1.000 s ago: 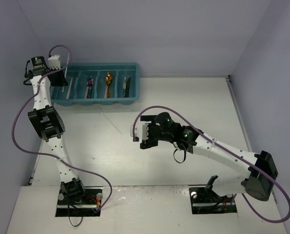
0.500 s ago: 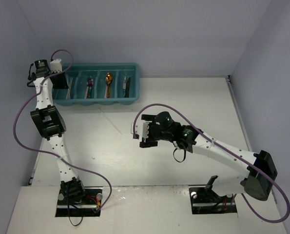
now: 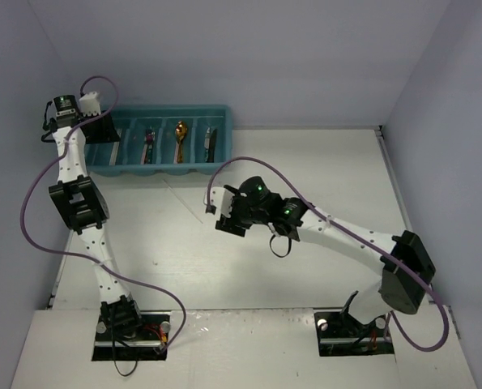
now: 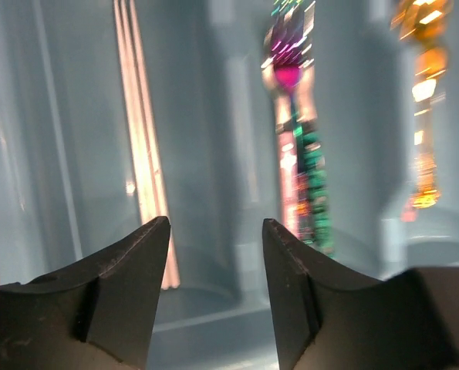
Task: Sort the eating utensils into containers
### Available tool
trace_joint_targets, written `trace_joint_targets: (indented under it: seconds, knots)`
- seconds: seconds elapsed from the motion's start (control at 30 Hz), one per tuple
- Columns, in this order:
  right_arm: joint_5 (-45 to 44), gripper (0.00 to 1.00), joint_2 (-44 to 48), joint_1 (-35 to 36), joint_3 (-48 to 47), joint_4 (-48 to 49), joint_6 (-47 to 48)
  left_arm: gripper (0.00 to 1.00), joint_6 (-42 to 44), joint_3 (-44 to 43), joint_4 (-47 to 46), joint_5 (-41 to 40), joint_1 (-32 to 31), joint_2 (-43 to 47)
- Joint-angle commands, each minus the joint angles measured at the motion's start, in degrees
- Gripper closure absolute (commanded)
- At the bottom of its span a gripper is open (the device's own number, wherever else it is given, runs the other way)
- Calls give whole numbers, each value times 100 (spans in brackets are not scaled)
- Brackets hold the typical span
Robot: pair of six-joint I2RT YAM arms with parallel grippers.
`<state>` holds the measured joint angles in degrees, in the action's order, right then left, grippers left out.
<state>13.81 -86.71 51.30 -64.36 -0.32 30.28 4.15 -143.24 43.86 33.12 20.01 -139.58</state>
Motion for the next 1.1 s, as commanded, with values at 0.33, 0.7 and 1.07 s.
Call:
trace_joint_targets:
  seconds: [0.33, 0.7, 1.07]
  knots:
    - [-2373, 68, -2929, 674, -2726, 536, -4038, 31, -1005, 4278, -2616, 709, 439, 5152]
    - [-2116, 71, -4280, 466, -3514, 550, -3966, 31, -968, 5560, -1923, 1736, 1064, 6437]
    - [-1836, 71, -4506, 554, -3793, 585, -3388, 31, -934, 5847, -1938, 1939, 1067, 6519]
